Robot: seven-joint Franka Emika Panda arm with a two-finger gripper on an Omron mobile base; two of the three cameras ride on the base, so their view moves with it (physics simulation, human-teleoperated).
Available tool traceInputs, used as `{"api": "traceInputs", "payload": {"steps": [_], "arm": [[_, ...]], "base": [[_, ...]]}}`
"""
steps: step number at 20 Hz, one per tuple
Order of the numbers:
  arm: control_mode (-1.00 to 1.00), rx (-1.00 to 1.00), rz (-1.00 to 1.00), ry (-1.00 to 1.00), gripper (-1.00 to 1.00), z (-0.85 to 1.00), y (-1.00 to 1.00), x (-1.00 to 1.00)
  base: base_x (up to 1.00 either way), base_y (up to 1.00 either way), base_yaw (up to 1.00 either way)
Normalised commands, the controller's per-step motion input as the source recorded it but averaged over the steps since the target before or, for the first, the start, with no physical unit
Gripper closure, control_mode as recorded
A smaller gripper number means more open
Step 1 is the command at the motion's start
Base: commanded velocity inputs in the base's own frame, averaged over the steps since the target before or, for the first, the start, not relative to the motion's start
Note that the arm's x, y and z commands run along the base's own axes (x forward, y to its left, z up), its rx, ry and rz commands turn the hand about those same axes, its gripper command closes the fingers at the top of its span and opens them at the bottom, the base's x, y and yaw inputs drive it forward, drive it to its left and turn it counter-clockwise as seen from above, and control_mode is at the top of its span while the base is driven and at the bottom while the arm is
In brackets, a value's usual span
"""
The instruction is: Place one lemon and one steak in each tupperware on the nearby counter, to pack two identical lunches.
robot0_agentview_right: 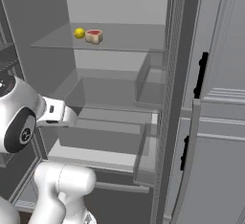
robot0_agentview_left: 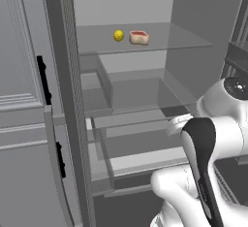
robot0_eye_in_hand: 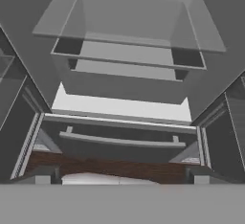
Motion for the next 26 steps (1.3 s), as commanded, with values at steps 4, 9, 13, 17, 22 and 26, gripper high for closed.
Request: {"api": "traceInputs", "payload": {"steps": [4, 9, 13, 17, 22, 26], "arm": [[-1.0, -0.13, 0.0, -0.74, -1.0, 0.71, 0.0, -0.21], [-1.0, -0.01, 0.0, -0.51, -1.0, 1.0, 0.02, 0.32], [-1.0, 0.16, -0.01, -0.1, -1.0, 1.0, 0.0, 0.99], [-1.0, 0.2, -0.01, 0.08, -1.0, 0.85, 0.03, 1.0], [-1.0, 0.11, 0.0, 0.44, -1.0, 0.16, 0.0, 1.0], [-1.0, 0.01, 0.0, 0.68, -1.0, -0.03, 0.0, 1.0]], "base": [[0.0, 0.0, 0.0], [0.0, 0.0, 0.0], [0.0, 0.0, 0.0], [0.0, 0.0, 0.0], [0.0, 0.0, 0.0], [0.0, 0.0, 0.0]]}}
